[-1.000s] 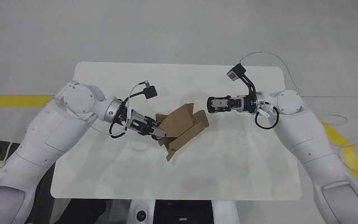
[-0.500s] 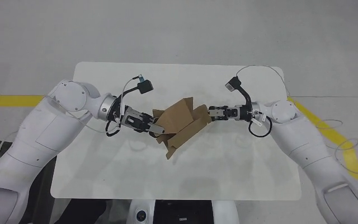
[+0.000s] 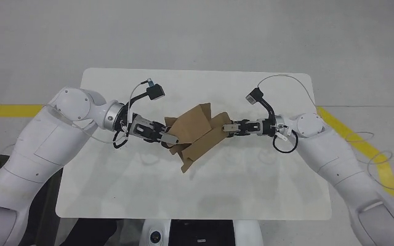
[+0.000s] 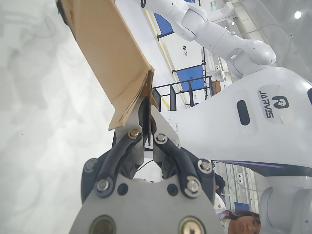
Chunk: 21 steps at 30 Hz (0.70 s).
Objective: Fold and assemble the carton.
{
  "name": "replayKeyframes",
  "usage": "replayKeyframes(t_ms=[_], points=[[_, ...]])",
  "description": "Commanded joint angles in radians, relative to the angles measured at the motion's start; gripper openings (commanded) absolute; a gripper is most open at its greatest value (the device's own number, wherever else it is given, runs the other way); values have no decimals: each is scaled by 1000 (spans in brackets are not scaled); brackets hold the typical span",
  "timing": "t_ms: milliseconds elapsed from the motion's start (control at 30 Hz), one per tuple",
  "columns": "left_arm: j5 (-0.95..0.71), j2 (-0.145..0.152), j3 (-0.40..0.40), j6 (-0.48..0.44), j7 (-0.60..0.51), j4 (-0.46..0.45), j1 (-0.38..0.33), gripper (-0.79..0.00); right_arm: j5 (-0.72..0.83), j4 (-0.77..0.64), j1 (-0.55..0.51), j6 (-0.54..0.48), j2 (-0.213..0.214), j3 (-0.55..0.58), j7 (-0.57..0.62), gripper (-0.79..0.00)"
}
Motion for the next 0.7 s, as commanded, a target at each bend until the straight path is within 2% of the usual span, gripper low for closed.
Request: replayKeyframes(t_ms=[0,100,133,167,200,233,500,667], points=[[-2,1,-1,-1,1,3,1,-785,4,0,2,-1,2,-5,-1,-785],[-1,3,0,1,0,9,2,-785,13,3,6,-6,5,-11,-6,-785],[3,3,1,1,-1,9,2,-683,16,3,7,-7,6,-13,-7,-785],[7,4,3,1,-1,9,3,-474,19,3,8,-8,7,-13,-8,-785],[9,4,4,0,0,9,3,-18,23,3,9,-11,9,-14,-11,-785],[9,5,5,0,0,11,3,0,27,2,9,-13,10,-13,-13,-785],[-75,3,-15,-6,7,73,9,0,59,-13,5,-29,19,-5,-29,-785],[-184,-10,-30,-6,6,158,27,0,70,-25,-6,-56,18,-2,-56,-785]])
